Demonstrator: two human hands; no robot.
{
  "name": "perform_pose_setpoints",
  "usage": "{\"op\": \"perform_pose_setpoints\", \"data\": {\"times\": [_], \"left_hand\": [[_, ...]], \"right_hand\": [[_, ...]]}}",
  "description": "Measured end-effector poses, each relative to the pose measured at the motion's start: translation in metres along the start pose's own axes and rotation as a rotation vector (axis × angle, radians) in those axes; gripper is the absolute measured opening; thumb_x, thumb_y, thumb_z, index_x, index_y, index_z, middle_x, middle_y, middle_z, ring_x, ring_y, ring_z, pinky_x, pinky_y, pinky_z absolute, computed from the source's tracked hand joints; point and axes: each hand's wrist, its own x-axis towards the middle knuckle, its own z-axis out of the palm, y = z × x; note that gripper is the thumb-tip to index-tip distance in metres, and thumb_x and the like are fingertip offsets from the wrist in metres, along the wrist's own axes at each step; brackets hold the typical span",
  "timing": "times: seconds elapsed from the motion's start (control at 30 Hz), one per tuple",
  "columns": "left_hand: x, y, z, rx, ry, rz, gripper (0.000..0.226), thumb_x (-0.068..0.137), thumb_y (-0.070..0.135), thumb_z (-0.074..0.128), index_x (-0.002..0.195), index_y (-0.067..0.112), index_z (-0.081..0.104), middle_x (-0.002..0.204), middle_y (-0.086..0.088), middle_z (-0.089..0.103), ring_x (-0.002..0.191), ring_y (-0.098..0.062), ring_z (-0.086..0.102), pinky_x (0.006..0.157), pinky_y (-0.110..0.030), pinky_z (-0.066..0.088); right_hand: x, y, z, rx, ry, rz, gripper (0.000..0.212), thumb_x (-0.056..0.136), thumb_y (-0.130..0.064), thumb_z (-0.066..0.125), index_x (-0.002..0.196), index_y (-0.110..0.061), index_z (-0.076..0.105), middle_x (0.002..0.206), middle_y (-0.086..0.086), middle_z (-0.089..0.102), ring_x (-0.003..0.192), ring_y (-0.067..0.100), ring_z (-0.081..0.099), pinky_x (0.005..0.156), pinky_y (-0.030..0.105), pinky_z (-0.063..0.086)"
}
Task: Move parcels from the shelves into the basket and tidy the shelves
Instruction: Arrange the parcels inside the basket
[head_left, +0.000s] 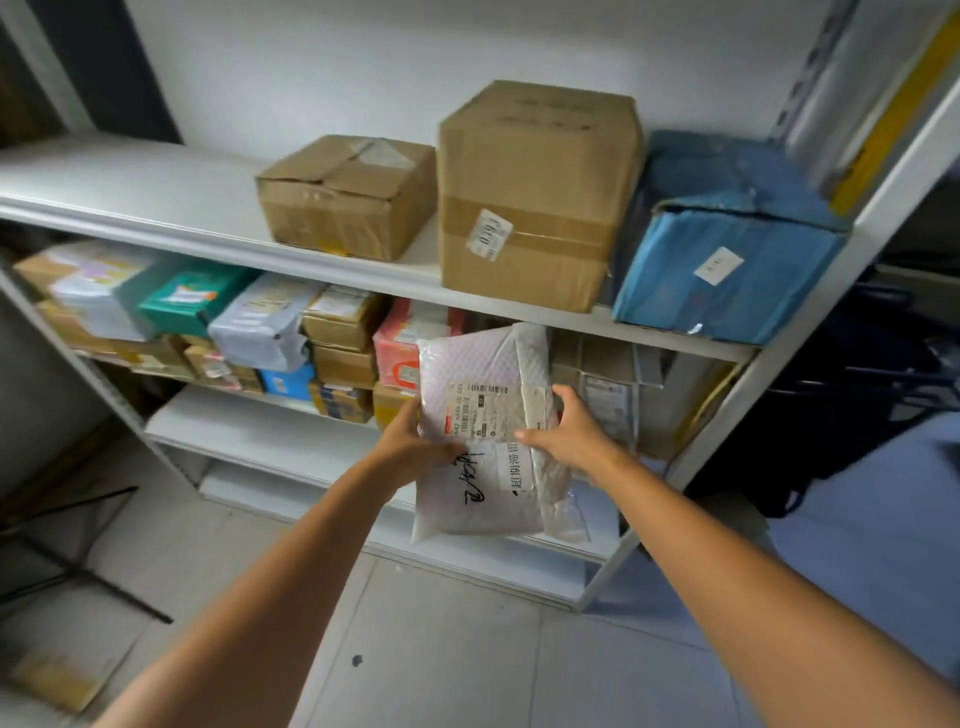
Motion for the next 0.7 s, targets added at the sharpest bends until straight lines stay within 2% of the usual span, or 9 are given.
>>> {"op": "perform_pose_setpoints", "data": {"times": [0.07, 0.17, 0.27, 0.33, 0.43, 0.5, 0.53, 0.63, 0.7], "left_hand": [[-0.013, -0.005, -0.033, -0.004, 0.028, 0.005, 0.076, 0.072, -0.003, 0.081, 0.136, 0.014, 0.044, 0.122, -0.013, 0.061, 0.106, -0.031, 0.065, 0.08, -0.047, 0.06], [-0.037, -0.01, -0.084, 0.004, 0.102, 0.023, 0.082, 0.072, 0.0, 0.081, 0.14, 0.018, 0.04, 0.124, -0.009, 0.059, 0.108, -0.029, 0.063, 0.083, -0.045, 0.059], [-0.062, -0.013, -0.139, -0.006, 0.202, 0.04, 0.075, 0.074, -0.002, 0.079, 0.137, 0.016, 0.042, 0.119, -0.007, 0.06, 0.105, -0.027, 0.064, 0.074, -0.034, 0.061], [-0.079, -0.014, -0.174, -0.017, 0.261, 0.052, 0.075, 0.076, -0.003, 0.078, 0.138, 0.016, 0.04, 0.113, -0.003, 0.06, 0.1, -0.021, 0.065, 0.067, -0.026, 0.06], [-0.101, -0.017, -0.226, -0.039, 0.346, 0.049, 0.089, 0.073, 0.001, 0.082, 0.146, 0.019, 0.034, 0.125, -0.006, 0.059, 0.108, -0.023, 0.064, 0.084, -0.041, 0.059], [-0.116, -0.018, -0.256, -0.049, 0.417, 0.059, 0.09, 0.071, 0.001, 0.083, 0.146, 0.019, 0.035, 0.128, -0.008, 0.06, 0.11, -0.023, 0.064, 0.09, -0.045, 0.057], [-0.123, -0.019, -0.271, -0.056, 0.458, 0.066, 0.088, 0.071, 0.0, 0.083, 0.144, 0.017, 0.037, 0.128, -0.009, 0.061, 0.108, -0.022, 0.065, 0.089, -0.042, 0.058], [-0.146, -0.021, -0.306, -0.062, 0.587, 0.075, 0.083, 0.073, -0.004, 0.08, 0.142, 0.014, 0.037, 0.123, -0.01, 0.063, 0.1, -0.014, 0.066, 0.074, -0.023, 0.058], [-0.159, -0.025, -0.327, -0.064, 0.676, 0.065, 0.083, 0.074, -0.004, 0.079, 0.143, 0.012, 0.036, 0.125, -0.011, 0.062, 0.104, -0.015, 0.065, 0.072, -0.019, 0.057]], "right_hand": [[-0.003, -0.023, 0.028, -0.012, -0.044, -0.031, 0.095, 0.077, -0.023, 0.084, 0.151, -0.017, 0.025, 0.147, 0.006, 0.045, 0.127, 0.024, 0.05, 0.108, 0.045, 0.044], [-0.007, -0.06, 0.071, -0.003, -0.128, -0.087, 0.1, 0.076, -0.019, 0.084, 0.153, -0.013, 0.021, 0.145, 0.005, 0.048, 0.128, 0.023, 0.05, 0.109, 0.044, 0.042], [-0.009, -0.1, 0.117, -0.011, -0.181, -0.169, 0.09, 0.074, -0.017, 0.086, 0.146, -0.012, 0.031, 0.132, 0.001, 0.054, 0.118, 0.018, 0.054, 0.105, 0.039, 0.045], [-0.009, -0.127, 0.148, -0.011, -0.213, -0.217, 0.091, 0.071, -0.018, 0.087, 0.144, -0.014, 0.034, 0.133, 0.003, 0.056, 0.119, 0.021, 0.057, 0.104, 0.042, 0.047], [-0.009, -0.166, 0.192, 0.017, -0.287, -0.304, 0.086, 0.075, -0.013, 0.085, 0.145, -0.011, 0.034, 0.13, 0.001, 0.055, 0.118, 0.018, 0.055, 0.105, 0.039, 0.045], [-0.006, -0.19, 0.22, 0.027, -0.345, -0.352, 0.08, 0.078, -0.009, 0.082, 0.143, -0.009, 0.035, 0.13, 0.003, 0.055, 0.115, 0.016, 0.054, 0.101, 0.034, 0.045], [-0.003, -0.203, 0.234, 0.025, -0.376, -0.374, 0.079, 0.079, -0.009, 0.081, 0.142, -0.008, 0.035, 0.129, 0.003, 0.054, 0.113, 0.015, 0.053, 0.098, 0.032, 0.044], [0.004, -0.24, 0.279, -0.008, -0.48, -0.459, 0.081, 0.077, -0.013, 0.083, 0.142, -0.01, 0.034, 0.125, 0.0, 0.053, 0.114, 0.017, 0.055, 0.099, 0.034, 0.046], [0.009, -0.263, 0.31, -0.05, -0.529, -0.529, 0.083, 0.075, -0.018, 0.086, 0.139, -0.01, 0.035, 0.123, 0.0, 0.052, 0.117, 0.02, 0.055, 0.1, 0.036, 0.045]]}}
